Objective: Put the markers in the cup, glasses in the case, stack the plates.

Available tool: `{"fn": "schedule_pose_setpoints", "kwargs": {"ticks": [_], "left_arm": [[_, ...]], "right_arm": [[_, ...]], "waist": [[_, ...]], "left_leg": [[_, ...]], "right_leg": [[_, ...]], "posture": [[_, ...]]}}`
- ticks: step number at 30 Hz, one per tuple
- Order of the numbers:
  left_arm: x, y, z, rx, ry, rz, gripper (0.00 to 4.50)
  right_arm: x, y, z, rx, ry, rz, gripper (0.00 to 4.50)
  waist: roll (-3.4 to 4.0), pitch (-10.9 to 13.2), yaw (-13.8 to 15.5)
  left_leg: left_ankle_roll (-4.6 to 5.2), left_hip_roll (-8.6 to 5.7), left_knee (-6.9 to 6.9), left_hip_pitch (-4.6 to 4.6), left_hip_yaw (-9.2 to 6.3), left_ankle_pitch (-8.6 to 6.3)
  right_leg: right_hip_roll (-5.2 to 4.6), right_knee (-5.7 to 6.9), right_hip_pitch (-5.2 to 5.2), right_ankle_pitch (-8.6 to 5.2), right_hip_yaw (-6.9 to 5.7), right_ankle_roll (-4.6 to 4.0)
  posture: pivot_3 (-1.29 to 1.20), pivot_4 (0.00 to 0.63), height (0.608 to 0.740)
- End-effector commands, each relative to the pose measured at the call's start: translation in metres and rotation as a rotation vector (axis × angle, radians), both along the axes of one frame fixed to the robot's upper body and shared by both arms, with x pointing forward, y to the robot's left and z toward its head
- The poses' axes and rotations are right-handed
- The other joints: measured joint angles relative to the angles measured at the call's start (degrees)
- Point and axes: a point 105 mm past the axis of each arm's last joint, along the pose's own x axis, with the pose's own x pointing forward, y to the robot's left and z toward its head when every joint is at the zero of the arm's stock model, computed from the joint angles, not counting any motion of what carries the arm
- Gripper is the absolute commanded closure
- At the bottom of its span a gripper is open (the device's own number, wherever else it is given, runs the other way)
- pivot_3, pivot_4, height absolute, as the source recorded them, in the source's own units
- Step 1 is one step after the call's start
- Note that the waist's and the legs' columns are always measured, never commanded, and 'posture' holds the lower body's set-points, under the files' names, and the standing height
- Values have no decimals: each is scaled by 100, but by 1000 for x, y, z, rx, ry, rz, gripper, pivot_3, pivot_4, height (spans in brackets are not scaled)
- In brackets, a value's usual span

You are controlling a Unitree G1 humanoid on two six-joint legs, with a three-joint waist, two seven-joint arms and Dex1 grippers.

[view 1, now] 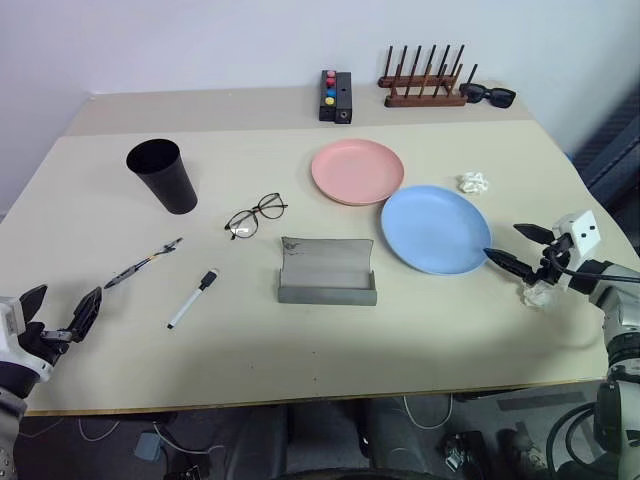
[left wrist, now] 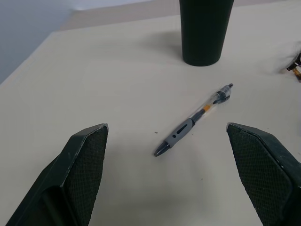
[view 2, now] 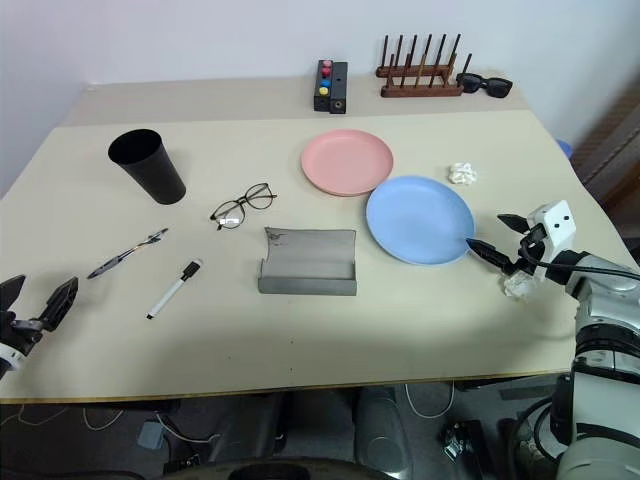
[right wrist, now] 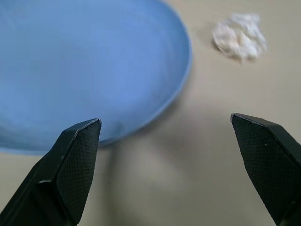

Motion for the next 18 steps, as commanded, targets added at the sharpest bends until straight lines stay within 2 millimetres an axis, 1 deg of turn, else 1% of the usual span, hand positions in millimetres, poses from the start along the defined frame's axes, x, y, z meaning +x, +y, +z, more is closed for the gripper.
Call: {"fn": "schedule_pose_setpoints", "kwargs": {"ticks": [1, 5, 9, 11, 12, 13, 16, 18], "left_arm": [[0, 0, 13, 38, -25, -1, 389], [2, -5, 14, 38, -36, -11, 389], [6, -12, 13, 35, -25, -46, 389], [9, -13, 14, 35, -22, -56, 389], [11, -13, 14, 37, -18, -62, 389], [13, -14, 15, 38, -15, -70, 389], [18, -18, 16, 34, -7, -103, 389], [22, -26, 16, 25, 13, -152, 389]], "right_arm": [[-1, -12, 11, -24, -46, -31, 0], [1, -10, 5, -25, -36, -36, 0], [4, -7, 7, -28, -54, -21, 0], [18, 27, 41, -46, -149, 97, 0], [20, 44, 54, -48, -181, 140, 0], [18, 56, 62, -44, -196, 163, 0], [9, 67, 66, -28, -191, 154, 0], [4, 73, 68, -18, -191, 150, 0]], "waist": [[0, 0, -45], [0, 0, -86], [0, 0, -98], [4, 3, -111], [10, 4, -115], [11, 4, -118], [10, 2, -72], [3, -2, -21]], "left_leg": [[0, 0, -1, 1, 0, 0], [0, 0, -1, 3, -1, 0], [0, 0, -1, 4, -1, 0], [0, 0, -2, 5, -1, 0], [0, 1, -3, 4, 0, 0], [0, 2, -2, 3, -1, 0], [0, 4, -4, 4, -10, 0], [0, 1, -2, -1, -11, 0]], "right_leg": [[0, 0, 2, 0, 0, 0], [0, 0, 5, 0, -1, 0], [0, 1, 5, 0, 0, 0], [0, 1, 5, 0, 0, 0], [0, 3, 3, 0, 1, 0], [0, 11, -1, 0, 2, 1], [5, 19, -4, -1, 0, 1], [3, 8, 0, -3, -1, 5]], "posture": [[0, 150, 739], [0, 150, 739], [0, 150, 739], [0, 150, 739], [0, 150, 739], [0, 150, 739], [0, 150, 739], [0, 150, 739]]}}
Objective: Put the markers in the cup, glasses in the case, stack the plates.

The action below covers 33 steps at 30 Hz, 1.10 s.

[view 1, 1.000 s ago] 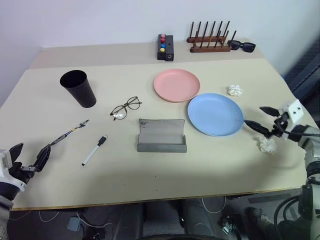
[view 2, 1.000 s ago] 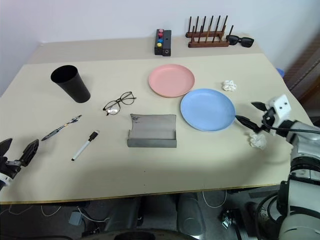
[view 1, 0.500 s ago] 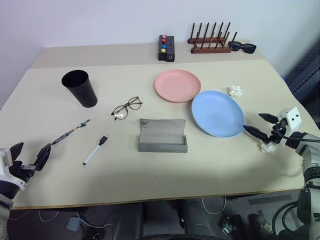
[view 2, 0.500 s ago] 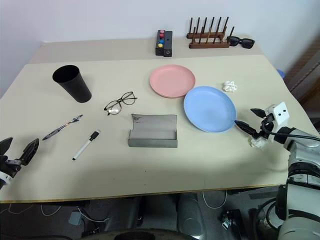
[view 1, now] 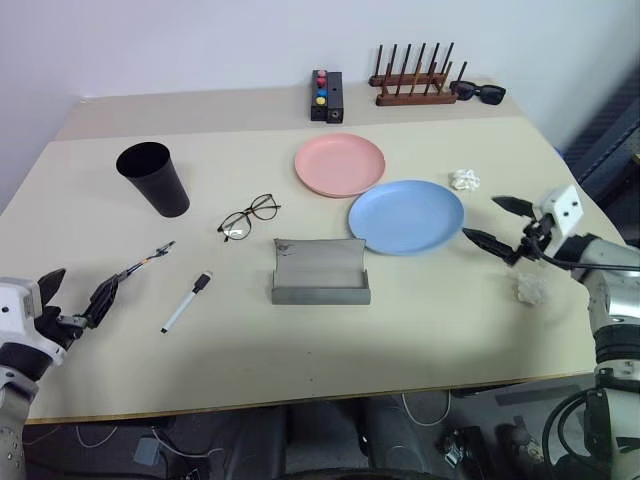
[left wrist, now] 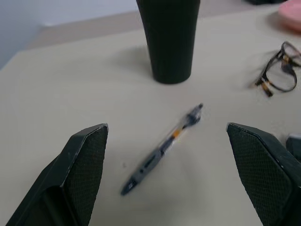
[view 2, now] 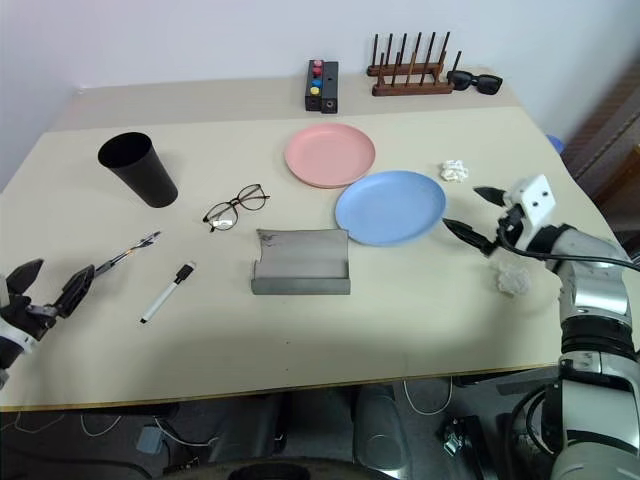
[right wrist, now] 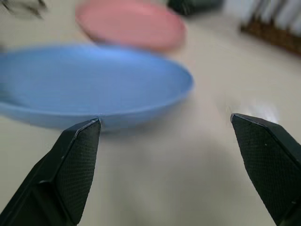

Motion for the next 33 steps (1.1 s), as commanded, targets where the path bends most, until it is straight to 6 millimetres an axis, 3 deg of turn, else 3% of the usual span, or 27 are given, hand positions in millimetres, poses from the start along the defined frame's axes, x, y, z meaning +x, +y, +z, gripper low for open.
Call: {"fn": "schedule_pose_setpoints", "kwargs": {"ticks": [1, 15, 33], "left_arm": [[5, -12, 3, -4, 24, -77, 181], [16, -28, 6, 5, 71, -150, 181], [22, -39, 10, 2, 70, -171, 181]], "right_arm": [[-9, 6, 10, 39, -18, -17, 0], [-32, -9, 6, 35, 15, -69, 0], [-30, -25, -8, 43, 25, -81, 0]], "waist": [[-1, 0, 57], [0, 1, 97], [0, 1, 106]], "left_leg": [[1, -2, 2, -2, 1, -1], [1, -1, 6, -5, 3, -2], [1, -1, 7, -5, 4, -2]], "right_leg": [[-2, -5, 1, 0, 0, 0], [-4, -5, -3, 1, -1, -1], [-4, -6, -2, -2, -2, 3]], "posture": [[0, 150, 739], [0, 150, 739], [0, 150, 739]]}}
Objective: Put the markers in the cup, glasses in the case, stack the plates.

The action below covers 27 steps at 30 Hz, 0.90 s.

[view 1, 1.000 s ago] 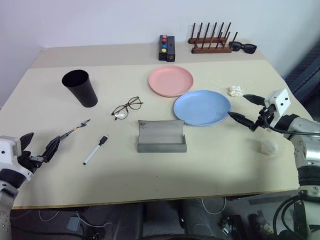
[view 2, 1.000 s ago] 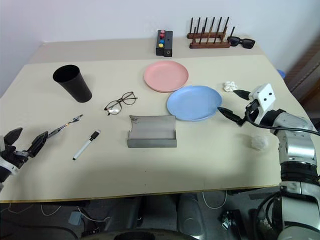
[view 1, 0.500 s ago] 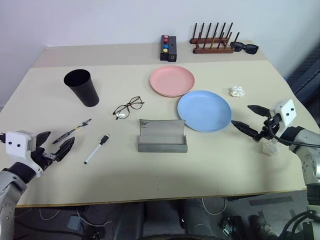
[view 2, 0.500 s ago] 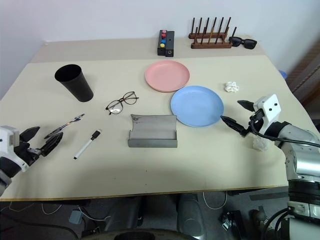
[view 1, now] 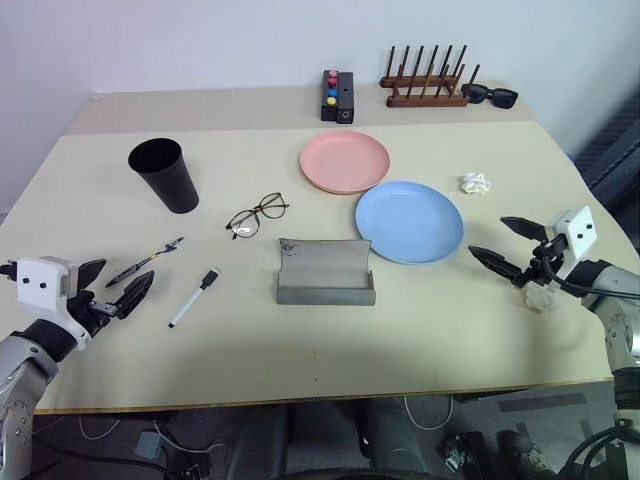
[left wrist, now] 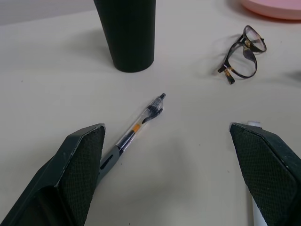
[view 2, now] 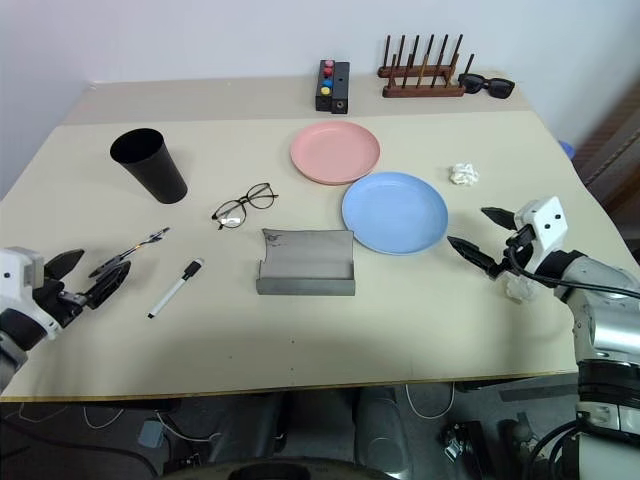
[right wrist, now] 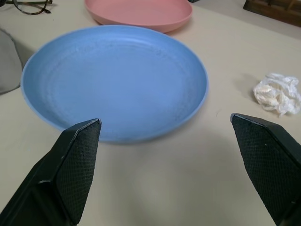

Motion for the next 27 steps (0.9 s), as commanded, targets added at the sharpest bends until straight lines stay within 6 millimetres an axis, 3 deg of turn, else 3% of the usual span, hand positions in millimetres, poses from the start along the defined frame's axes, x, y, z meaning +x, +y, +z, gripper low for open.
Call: {"fn": "schedule_pose_setpoints", "kwargs": {"ticks": [1, 16, 23, 27], "left_arm": [[4, -10, 11, 26, -28, -38, 181], [15, -27, 0, 23, 22, -98, 181], [25, -44, -13, 152, 158, -155, 181], [37, -53, -8, 127, 228, -144, 181]], "right_arm": [[0, -4, 18, -20, -70, 1, 0], [-8, 69, 47, 48, -144, 170, 0], [-19, 114, 58, 64, -147, 270, 0], [-24, 136, 59, 83, -136, 303, 0]], "waist": [[0, 0, 2], [0, 0, 24], [-1, 1, 13], [-1, 1, 13]], "left_leg": [[0, 0, 0, 0, 0, 0], [0, 0, 2, -2, -1, 0], [0, 1, -1, -4, -2, 0], [0, 1, -3, -7, -3, 0]], "right_leg": [[0, 0, 0, 1, 0, -2], [-1, -1, 0, -4, 0, 7], [0, -2, -4, -5, 0, 8], [0, 1, -11, -5, -1, 9]], "posture": [[0, 150, 739], [0, 150, 739], [0, 150, 739], [0, 150, 739]]}}
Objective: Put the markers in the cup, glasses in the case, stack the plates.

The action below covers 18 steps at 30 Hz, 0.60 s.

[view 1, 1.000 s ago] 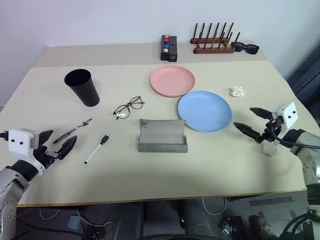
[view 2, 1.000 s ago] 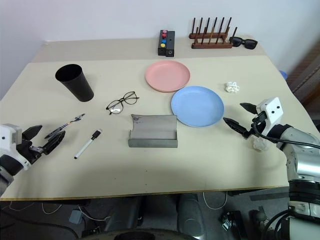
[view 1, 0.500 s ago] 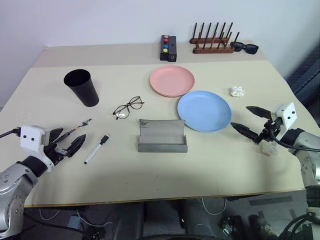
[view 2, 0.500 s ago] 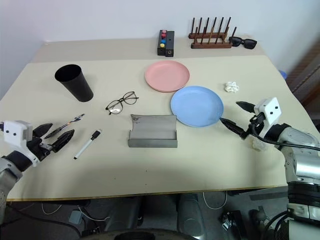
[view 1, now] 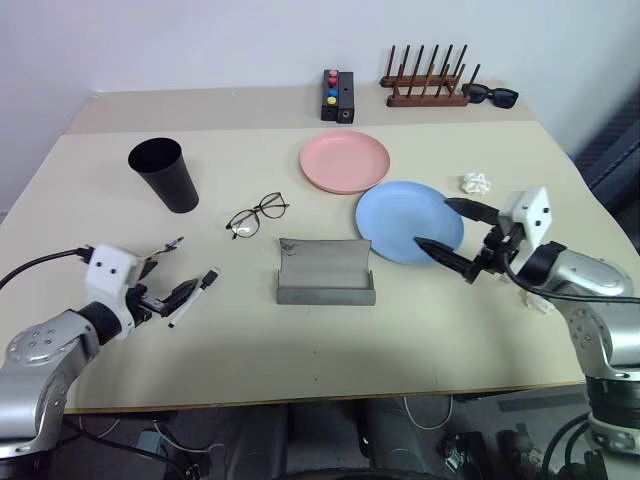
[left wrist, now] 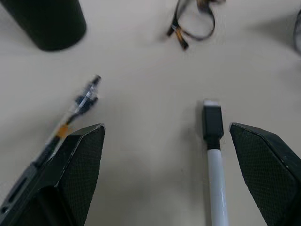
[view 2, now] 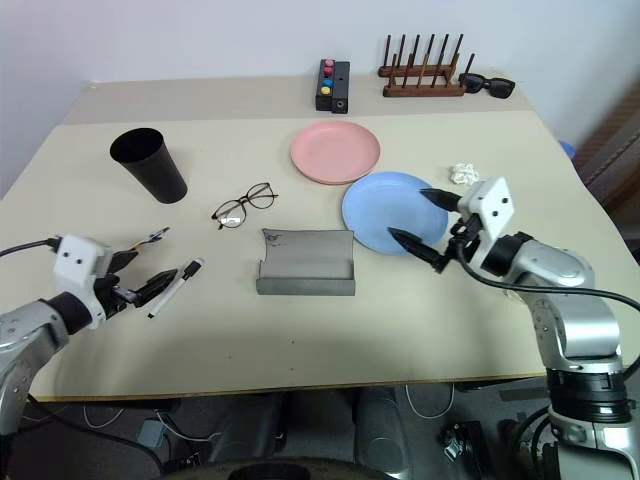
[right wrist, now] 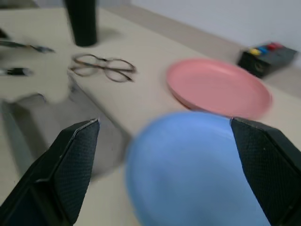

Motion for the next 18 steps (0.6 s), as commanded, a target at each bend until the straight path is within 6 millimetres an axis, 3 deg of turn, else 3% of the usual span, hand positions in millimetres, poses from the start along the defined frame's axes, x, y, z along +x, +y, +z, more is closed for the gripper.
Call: {"fn": "schedule_pose_setpoints", "kwargs": {"ticks": [1, 4, 11, 18], "left_arm": [[6, -7, 8, 37, 61, 10, 181], [8, -8, 6, 82, 121, 15, 181], [16, -28, 25, 64, 78, -60, 181], [8, -46, 8, 25, 169, -79, 181]], "right_arm": [[-6, 19, 13, 24, -38, 38, 0], [-10, 27, 13, 25, -33, 53, 0], [-12, 28, 15, 36, -26, 46, 0], [-13, 32, 16, 41, -18, 69, 0]], "waist": [[-1, 0, 0], [-1, 1, -2], [-4, 3, 0], [-4, 3, -4]], "left_leg": [[0, 0, 1, -1, 0, 0], [0, -2, 0, -2, -1, 0], [0, -1, -3, -4, -2, 0], [0, -1, -6, -4, -1, 0]], "right_leg": [[0, 0, 0, 0, 0, 0], [0, 0, -1, 1, 0, 1], [1, 0, -6, 1, -2, 1], [0, -1, -8, 1, -1, -1]], "posture": [[0, 150, 739], [0, 150, 739], [0, 150, 739], [0, 150, 739]]}}
